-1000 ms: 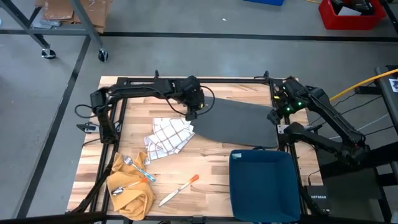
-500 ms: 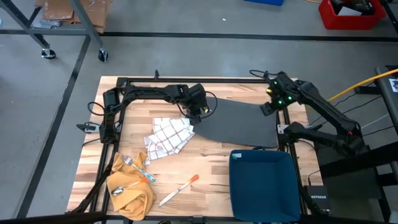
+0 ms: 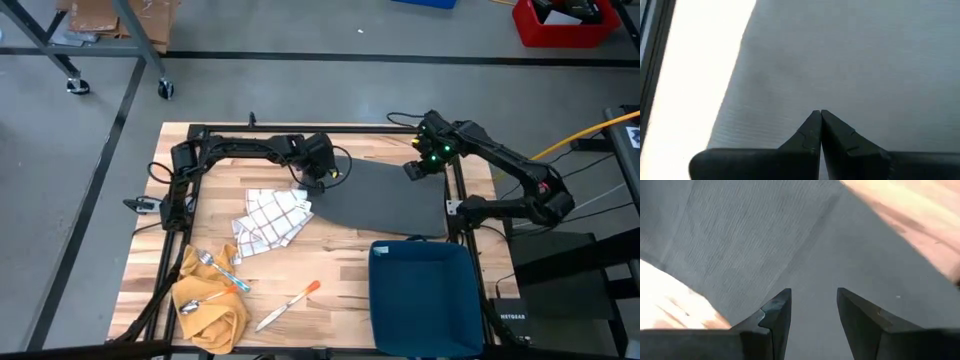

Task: Fold towel
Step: Fold the grey towel

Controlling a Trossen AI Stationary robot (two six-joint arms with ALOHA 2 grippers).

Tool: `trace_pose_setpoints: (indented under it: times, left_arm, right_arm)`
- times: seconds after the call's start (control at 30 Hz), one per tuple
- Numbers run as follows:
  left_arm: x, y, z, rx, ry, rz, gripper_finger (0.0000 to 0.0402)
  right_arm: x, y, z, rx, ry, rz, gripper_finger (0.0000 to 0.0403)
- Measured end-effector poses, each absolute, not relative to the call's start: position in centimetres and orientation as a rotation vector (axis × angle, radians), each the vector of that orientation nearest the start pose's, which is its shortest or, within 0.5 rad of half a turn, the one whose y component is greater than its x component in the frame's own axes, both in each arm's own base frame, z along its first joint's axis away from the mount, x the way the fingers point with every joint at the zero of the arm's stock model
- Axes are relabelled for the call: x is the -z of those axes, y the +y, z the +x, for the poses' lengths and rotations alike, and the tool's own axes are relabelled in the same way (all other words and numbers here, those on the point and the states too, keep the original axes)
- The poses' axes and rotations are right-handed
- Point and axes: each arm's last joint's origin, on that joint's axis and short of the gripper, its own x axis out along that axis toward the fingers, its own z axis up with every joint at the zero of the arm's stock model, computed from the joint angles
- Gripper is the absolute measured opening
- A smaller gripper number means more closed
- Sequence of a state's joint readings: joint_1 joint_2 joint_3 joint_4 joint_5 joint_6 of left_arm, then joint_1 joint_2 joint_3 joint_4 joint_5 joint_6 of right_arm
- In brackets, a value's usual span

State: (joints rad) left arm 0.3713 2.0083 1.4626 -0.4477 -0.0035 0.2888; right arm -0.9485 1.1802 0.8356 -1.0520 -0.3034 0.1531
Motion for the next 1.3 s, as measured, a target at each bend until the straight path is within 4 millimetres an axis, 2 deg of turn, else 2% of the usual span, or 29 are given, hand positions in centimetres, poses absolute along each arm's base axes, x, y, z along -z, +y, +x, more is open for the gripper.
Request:
trace_pose_setpoints:
  times: [0.33, 0.47, 0.7, 0.87, 0.97, 1.07, 1.2, 1.3]
  left_arm:
    - [-14.8, 19.1, 39.1, -0.354, 1.078, 0.000, 0.0002]
    - [-14.4, 20.4, 38.6, -0.427, 1.073, -0.069, 0.0001]
    - [-14.3, 23.3, 36.8, -0.701, 1.072, -0.161, 0.0001]
    - [-14.3, 25.1, 35.5, -0.807, 1.052, -0.236, 0.0001]
    - [-14.9, 25.4, 35.2, -0.805, 1.030, -0.258, 0.0001]
    - [-16.7, 25.0, 35.5, -0.732, 0.964, -0.256, 0.0001]
    - [-19.3, 23.5, 35.8, -0.596, 0.898, -0.286, 0.0001]
    - [-21.0, 21.6, 35.7, -0.473, 0.922, -0.273, 0.0001]
  right_arm:
    - [-22.0, -15.1, 12.0, 0.606, 1.137, 0.995, 0.0163]
    - [-22.0, -15.1, 12.0, 0.604, 1.138, 0.997, 0.0163]
    - [-22.0, -15.1, 12.0, 0.599, 1.137, 1.001, 0.0163]
    - [-22.0, -15.1, 12.0, 0.598, 1.138, 1.001, 0.0163]
    - [-22.0, -15.1, 12.0, 0.599, 1.134, 0.998, 0.0163]
    - [-22.1, -15.2, 12.0, 0.599, 1.131, 0.995, 0.0163]
    - [-22.1, -15.2, 12.1, 0.600, 1.128, 0.993, 0.0163]
    - [-22.1, -15.2, 12.1, 0.600, 1.126, 0.991, 0.0163]
